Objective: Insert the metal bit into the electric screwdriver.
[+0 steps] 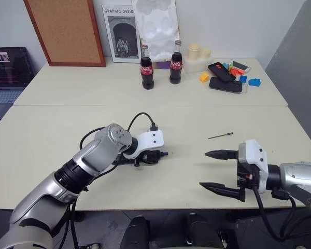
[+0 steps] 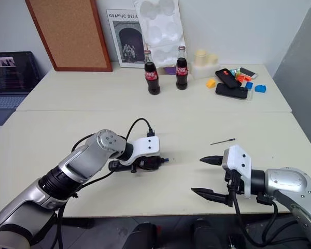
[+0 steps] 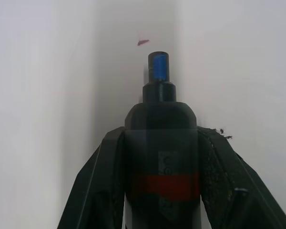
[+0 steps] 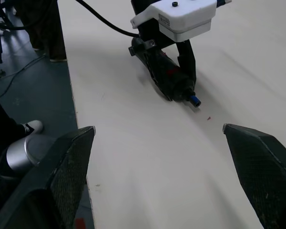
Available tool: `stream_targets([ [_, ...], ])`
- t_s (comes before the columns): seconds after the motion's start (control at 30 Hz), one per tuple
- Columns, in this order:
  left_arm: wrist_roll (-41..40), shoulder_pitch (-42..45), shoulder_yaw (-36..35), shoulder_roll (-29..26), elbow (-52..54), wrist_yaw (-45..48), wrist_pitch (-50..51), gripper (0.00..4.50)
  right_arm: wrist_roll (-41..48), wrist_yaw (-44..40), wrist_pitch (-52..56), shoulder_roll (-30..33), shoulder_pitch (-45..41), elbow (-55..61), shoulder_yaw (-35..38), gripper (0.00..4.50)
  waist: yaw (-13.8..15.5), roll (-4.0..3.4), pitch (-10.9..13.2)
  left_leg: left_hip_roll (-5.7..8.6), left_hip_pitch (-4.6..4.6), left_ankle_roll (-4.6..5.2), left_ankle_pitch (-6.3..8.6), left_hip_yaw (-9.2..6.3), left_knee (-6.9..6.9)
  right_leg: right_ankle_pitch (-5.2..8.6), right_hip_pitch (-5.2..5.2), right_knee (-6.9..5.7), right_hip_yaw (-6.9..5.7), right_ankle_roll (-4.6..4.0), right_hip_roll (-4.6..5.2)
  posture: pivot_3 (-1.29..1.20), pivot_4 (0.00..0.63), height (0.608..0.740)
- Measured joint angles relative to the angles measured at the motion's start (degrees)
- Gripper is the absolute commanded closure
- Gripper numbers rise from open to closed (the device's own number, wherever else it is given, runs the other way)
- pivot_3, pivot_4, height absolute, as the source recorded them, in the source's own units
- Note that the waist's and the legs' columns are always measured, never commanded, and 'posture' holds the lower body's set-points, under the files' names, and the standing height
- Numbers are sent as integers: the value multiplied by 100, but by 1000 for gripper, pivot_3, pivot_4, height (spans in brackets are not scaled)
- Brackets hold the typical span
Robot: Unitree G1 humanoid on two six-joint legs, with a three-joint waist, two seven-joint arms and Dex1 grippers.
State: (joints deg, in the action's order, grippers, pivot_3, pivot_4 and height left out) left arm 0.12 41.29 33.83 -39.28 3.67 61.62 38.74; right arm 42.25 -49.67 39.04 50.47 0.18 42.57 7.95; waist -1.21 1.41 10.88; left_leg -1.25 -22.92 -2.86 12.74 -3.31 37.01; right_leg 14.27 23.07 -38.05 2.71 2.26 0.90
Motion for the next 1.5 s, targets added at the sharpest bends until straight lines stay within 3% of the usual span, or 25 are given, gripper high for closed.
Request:
stream_targets([
  [0.07,-35,78,-143,218,-242,-91,-36,2833,149,24,56,0,-69,-5,134,0,21,1,1,3,-5,0,0,-3,1,-2,3,0,0,4,0,0,150,740],
  [0.23,-564,750,-1248,1596,-933,-718,-442,2833,411,129,170,74,-381,-142,494,0,108,10,6,25,-31,1,0,-14,-1,-24,13,17,-1,44,13,0,150,740],
  [0.37,-704,959,-1693,2241,-1318,-1160,-1017,2834,616,264,295,96,-706,-344,670,0,41,6,5,32,-34,4,2,-10,-8,-20,17,24,11,52,18,0,150,740],
  [0.57,-777,799,-2080,3040,-1806,-1931,-1934,2834,901,679,407,3,-1287,-500,780,0,15,6,6,36,-38,4,2,-20,-7,-20,18,22,5,53,19,0,150,740],
  [0.73,-657,182,-2304,3553,-1760,-2824,-2698,2834,942,1077,511,-174,-1709,-592,689,0,8,6,6,43,-34,4,2,-18,-5,-24,15,18,10,60,26,0,150,740],
  [1.03,-431,-823,-2297,3652,-1318,-3388,-2954,2834,1309,1319,760,-216,-2028,-753,657,0,4,5,5,44,-34,4,2,-18,-4,-26,15,16,11,62,26,0,150,740],
  [1.5,-787,-2105,-2764,2893,579,-3599,-1951,2834,1300,792,774,48,-2039,-781,579,0,-76,-3,0,40,-3,5,2,-9,-9,-27,2,6,21,58,21,0,150,740],
])
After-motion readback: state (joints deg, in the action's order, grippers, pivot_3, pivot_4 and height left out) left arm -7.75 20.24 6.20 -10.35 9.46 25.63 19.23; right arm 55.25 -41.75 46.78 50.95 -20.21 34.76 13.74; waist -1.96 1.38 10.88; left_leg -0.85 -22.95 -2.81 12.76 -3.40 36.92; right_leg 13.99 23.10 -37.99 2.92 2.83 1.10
